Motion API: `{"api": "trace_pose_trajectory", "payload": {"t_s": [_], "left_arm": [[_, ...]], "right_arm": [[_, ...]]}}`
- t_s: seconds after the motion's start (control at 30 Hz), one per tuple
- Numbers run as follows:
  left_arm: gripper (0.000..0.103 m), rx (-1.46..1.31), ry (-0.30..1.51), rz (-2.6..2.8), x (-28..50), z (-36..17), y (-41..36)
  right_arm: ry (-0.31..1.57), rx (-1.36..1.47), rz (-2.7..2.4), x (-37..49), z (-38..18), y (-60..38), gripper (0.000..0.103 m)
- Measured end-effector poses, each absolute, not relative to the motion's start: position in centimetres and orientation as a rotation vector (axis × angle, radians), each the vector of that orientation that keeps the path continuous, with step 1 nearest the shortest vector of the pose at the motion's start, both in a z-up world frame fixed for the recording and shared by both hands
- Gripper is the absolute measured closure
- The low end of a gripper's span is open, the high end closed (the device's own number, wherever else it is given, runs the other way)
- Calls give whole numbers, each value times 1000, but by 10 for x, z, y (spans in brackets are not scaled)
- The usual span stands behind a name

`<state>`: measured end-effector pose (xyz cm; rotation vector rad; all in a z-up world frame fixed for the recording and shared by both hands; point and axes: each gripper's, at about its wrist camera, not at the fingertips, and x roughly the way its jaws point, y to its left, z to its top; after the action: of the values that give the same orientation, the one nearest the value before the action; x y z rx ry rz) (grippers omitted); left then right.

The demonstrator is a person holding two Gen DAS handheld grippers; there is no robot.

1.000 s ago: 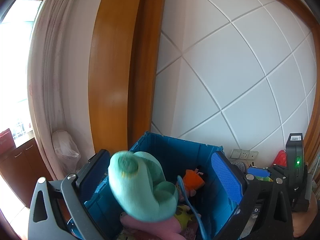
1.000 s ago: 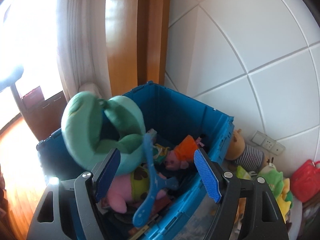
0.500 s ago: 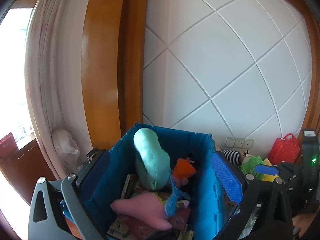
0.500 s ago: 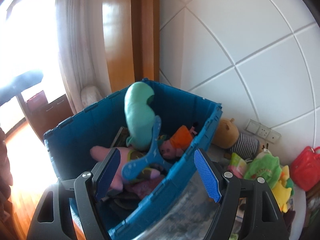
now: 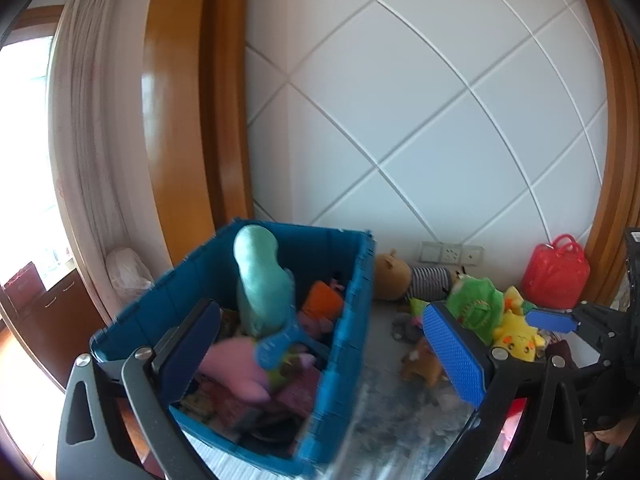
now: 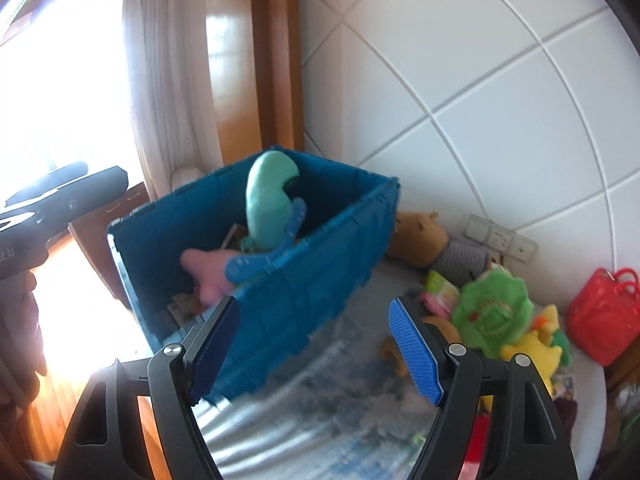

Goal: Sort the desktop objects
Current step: 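Move both grippers back over the toy pile on the bed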

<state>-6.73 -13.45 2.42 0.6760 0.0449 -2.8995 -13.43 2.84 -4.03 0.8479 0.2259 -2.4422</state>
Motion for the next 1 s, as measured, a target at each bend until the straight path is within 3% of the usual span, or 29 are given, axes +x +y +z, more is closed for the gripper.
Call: {"api": "trace_pose_trajectory", "payload": {"t_s": [0.43,0.67,1.0], "left_arm": [[0,807,-40,-2929,-76,-25,6],[0,990,-16,-2983,-111,-94,46],[0,1282,-78,-3008,-164,-219,89]], "right_arm": [[180,972,-2540,-118,-75,203,25],[125,1114,-2617,-122,-112,276,25],[41,1432,-2629,-125,-218,346,25]]}}
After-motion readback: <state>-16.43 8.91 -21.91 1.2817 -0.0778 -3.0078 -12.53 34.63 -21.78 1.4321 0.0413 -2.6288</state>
